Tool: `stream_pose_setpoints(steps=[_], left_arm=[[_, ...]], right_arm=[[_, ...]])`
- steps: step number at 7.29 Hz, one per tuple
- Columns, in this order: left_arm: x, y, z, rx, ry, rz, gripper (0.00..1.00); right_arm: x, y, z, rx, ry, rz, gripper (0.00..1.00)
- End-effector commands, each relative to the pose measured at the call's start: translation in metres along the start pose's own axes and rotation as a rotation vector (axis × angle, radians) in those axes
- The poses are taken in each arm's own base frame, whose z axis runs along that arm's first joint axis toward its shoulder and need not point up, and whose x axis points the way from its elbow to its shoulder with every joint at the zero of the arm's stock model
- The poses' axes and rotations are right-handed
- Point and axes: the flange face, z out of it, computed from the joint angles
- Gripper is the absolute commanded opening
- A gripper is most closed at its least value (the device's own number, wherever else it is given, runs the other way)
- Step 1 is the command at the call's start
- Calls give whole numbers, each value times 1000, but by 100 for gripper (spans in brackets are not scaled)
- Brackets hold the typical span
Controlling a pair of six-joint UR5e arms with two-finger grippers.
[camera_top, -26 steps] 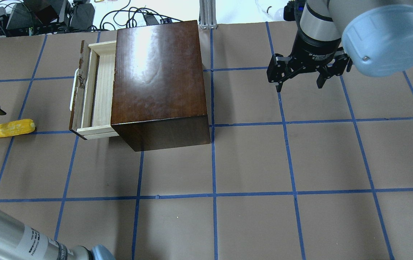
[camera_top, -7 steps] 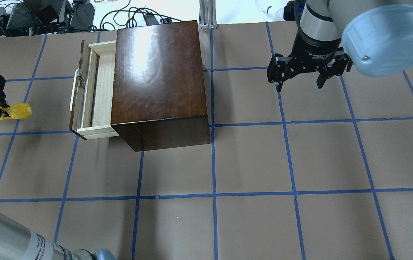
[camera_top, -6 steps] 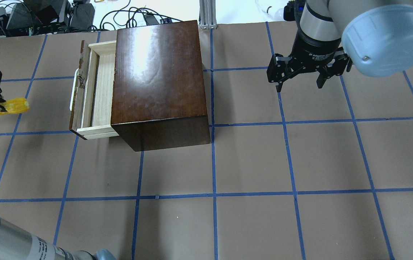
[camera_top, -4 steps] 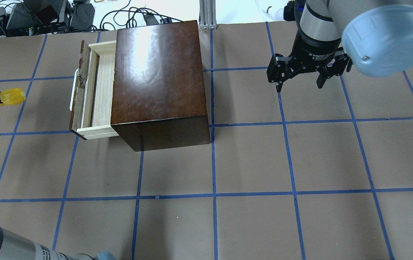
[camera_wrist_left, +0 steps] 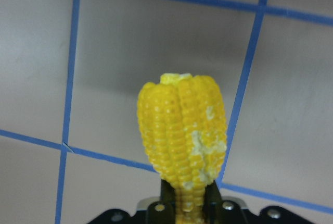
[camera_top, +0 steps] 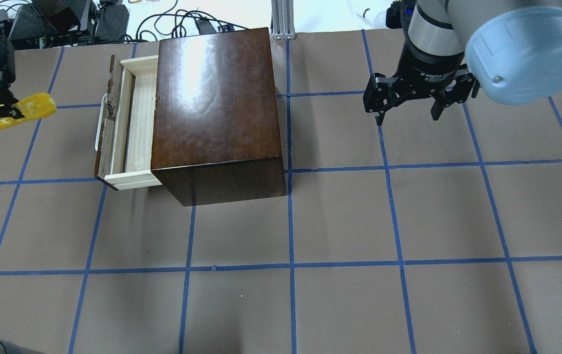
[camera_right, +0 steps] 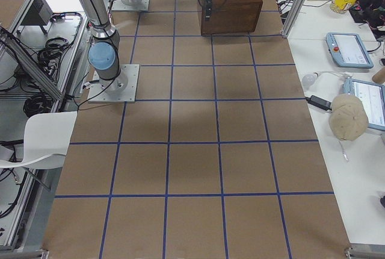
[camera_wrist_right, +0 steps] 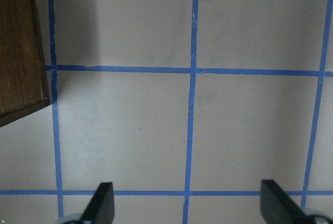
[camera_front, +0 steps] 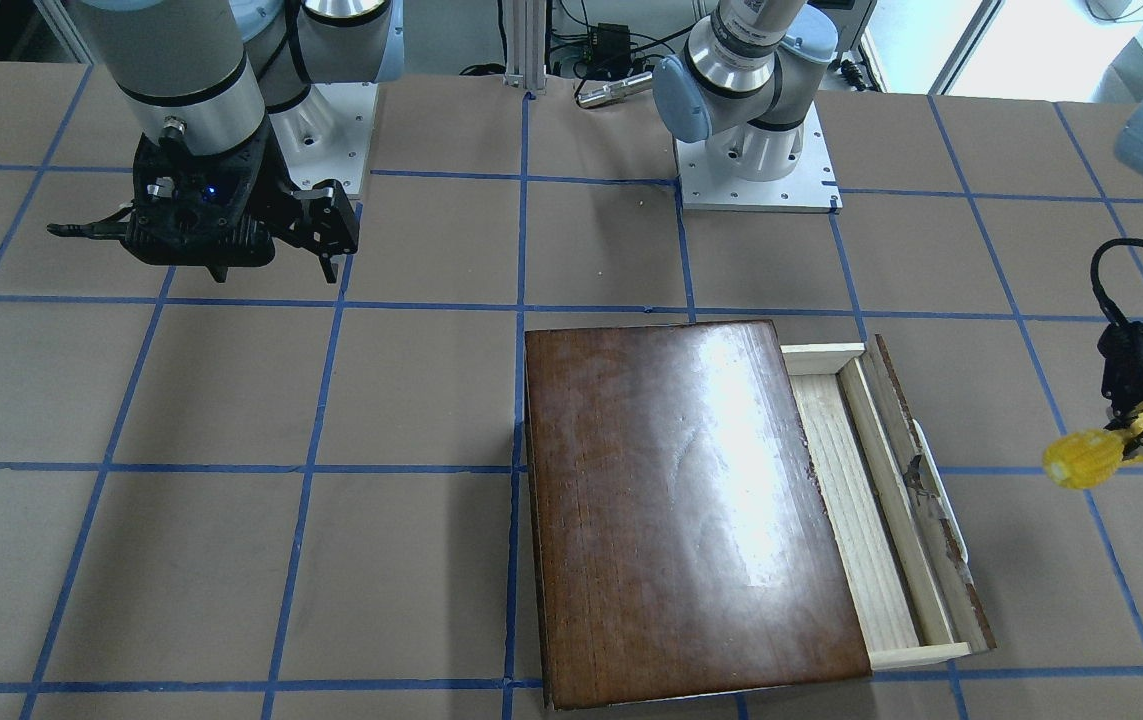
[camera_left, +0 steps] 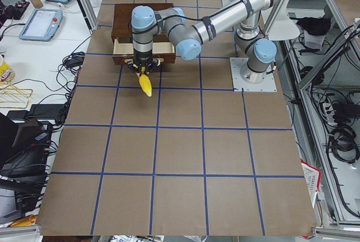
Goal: Open drawer and put corn inside
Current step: 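Lift the corn with the left gripper toward the open drawer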
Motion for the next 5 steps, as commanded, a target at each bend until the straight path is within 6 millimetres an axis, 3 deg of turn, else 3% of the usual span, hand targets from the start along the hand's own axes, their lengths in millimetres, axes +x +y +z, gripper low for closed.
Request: stream_pose_setpoints(steps=[1, 3, 5], left_arm=[[15, -61, -42, 14, -4, -182, 0], [19, -99, -36, 24, 12, -400, 0], [19, -112, -31, 25, 23, -573, 0]], right_arm=[[0, 0, 0, 0, 0, 0, 100], [0, 0, 0, 0, 0, 0, 100], [0, 0, 0, 0, 0, 0, 100]])
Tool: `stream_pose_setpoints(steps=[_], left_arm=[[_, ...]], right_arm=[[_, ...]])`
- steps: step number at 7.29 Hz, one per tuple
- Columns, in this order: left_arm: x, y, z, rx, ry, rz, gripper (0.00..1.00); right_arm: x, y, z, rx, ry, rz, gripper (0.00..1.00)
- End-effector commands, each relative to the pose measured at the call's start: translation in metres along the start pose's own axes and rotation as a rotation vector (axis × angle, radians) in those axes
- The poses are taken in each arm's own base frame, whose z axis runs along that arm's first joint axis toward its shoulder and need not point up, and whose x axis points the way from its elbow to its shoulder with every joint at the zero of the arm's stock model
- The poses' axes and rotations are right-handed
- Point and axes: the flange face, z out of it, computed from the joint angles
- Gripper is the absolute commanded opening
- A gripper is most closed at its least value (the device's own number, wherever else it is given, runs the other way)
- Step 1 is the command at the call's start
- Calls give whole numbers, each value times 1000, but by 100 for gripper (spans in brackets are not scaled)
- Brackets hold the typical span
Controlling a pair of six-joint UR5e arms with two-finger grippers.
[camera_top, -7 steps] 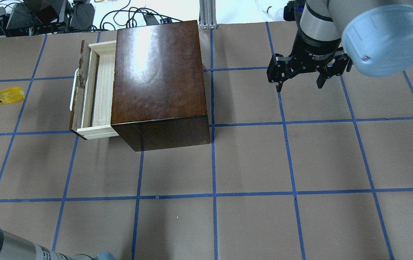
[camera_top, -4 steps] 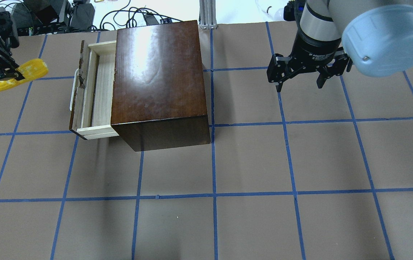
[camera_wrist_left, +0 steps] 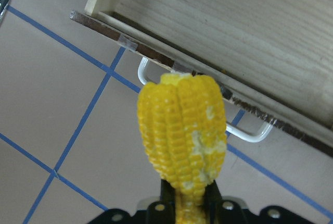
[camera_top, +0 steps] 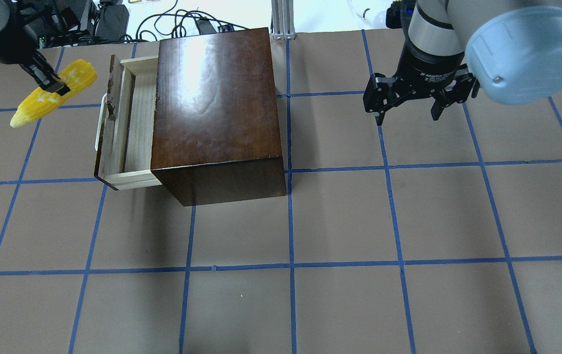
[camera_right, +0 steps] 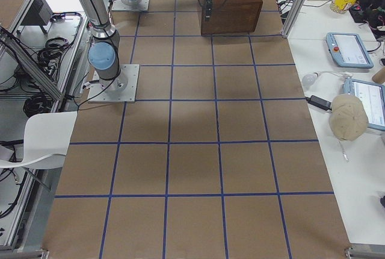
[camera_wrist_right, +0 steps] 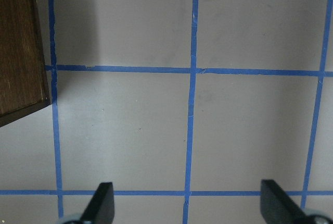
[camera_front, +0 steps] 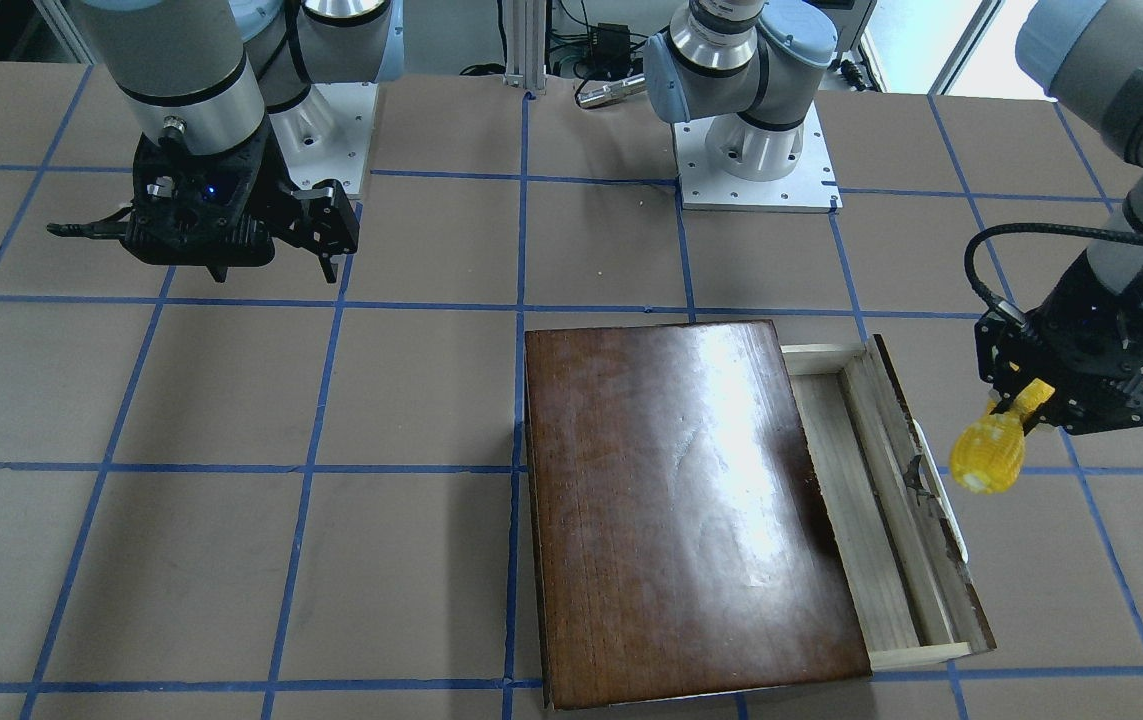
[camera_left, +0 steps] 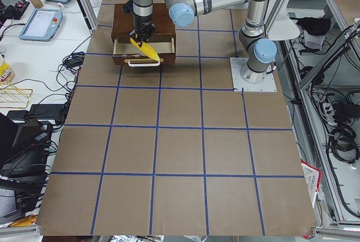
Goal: Open drawer and put corn inside
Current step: 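Lower the corn into the drawer and open the left gripper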
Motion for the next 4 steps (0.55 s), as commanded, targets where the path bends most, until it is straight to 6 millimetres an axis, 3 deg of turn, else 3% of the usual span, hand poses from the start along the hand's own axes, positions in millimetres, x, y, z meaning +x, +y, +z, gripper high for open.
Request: stream_pose_setpoints(steps=[1, 4], left_arm=[[4, -12, 13, -2, 30, -250, 0], [27, -43, 38, -32, 70, -527, 0]], right_arm=[[0, 0, 0, 0, 0, 0, 100], [0, 0, 0, 0, 0, 0, 100]])
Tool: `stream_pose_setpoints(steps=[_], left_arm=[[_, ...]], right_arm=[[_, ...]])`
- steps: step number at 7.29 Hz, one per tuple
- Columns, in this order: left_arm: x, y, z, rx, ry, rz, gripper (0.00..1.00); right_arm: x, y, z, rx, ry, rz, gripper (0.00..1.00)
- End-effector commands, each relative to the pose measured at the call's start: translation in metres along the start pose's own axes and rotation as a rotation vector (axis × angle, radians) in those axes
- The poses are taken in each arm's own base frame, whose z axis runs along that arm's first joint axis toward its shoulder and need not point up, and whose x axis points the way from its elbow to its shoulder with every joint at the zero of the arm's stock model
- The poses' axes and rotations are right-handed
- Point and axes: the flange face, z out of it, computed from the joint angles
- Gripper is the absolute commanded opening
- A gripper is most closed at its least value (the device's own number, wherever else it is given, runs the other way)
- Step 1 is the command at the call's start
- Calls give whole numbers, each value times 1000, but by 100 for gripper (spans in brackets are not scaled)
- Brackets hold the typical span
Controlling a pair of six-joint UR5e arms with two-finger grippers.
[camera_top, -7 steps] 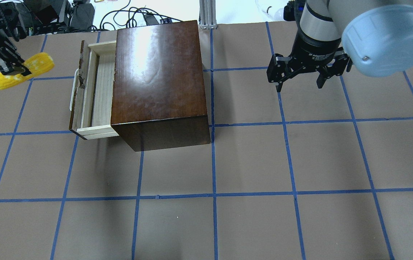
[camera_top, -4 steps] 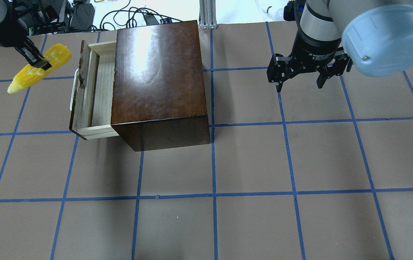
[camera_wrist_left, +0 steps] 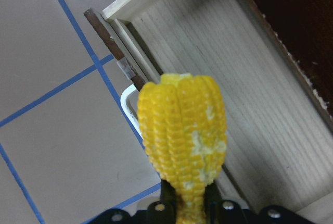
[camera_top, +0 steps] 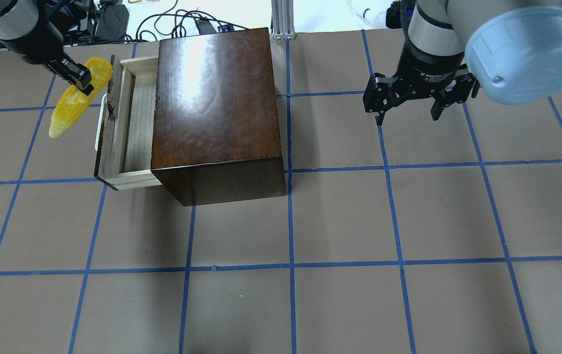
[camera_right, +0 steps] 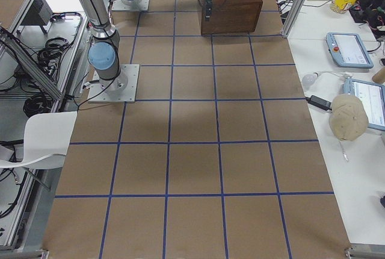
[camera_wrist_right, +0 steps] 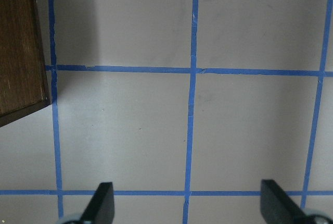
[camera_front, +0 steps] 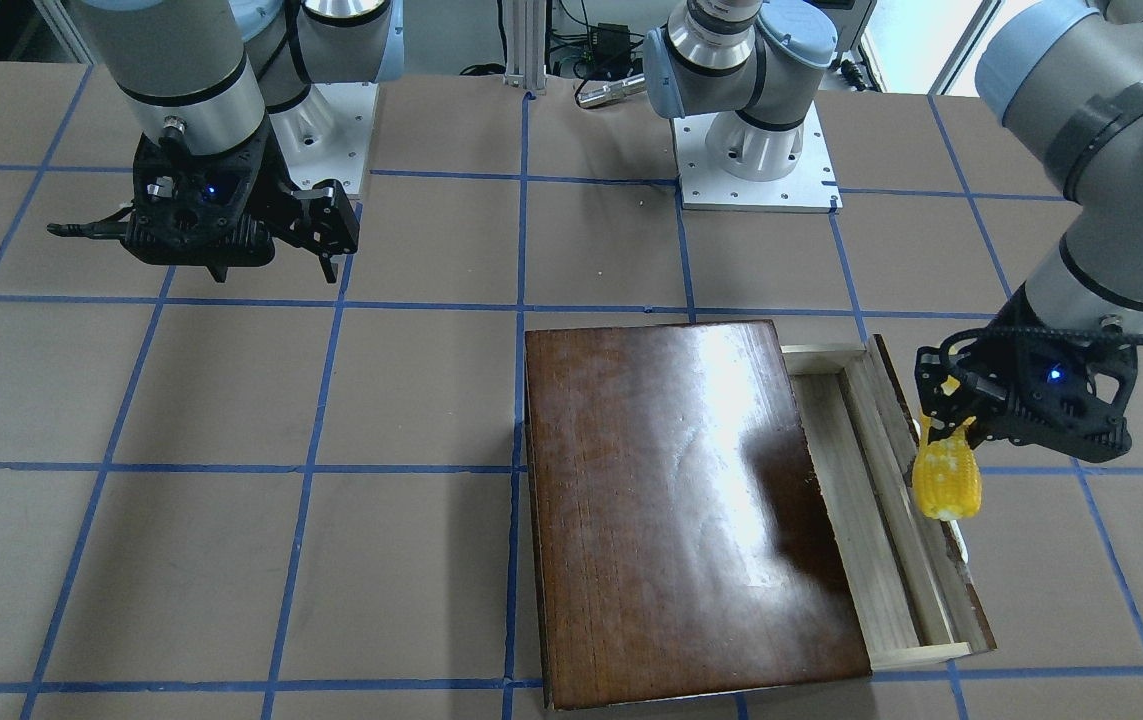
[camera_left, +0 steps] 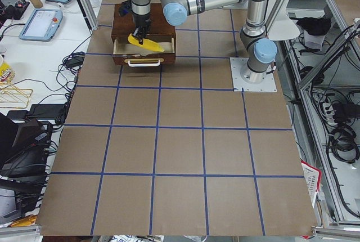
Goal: Open drawer and put corn inside
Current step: 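Lower the corn into the drawer and open the left gripper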
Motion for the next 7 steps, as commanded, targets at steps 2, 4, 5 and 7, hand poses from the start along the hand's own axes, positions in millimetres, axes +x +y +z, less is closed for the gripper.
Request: stream_pose_setpoints(steps=[2, 4, 5, 7], left_arm=[[14, -11, 29, -42, 26, -264, 0], [33, -22, 37, -46, 27, -294, 3], [32, -24, 40, -49, 28, -292, 7], [32, -22, 41, -51, 25, -291, 100]], right_arm=[[0, 0, 0, 0, 0, 0, 100], [0, 0, 0, 0, 0, 0, 100], [0, 0, 0, 0, 0, 0, 100], [0, 0, 0, 0, 0, 0, 100]])
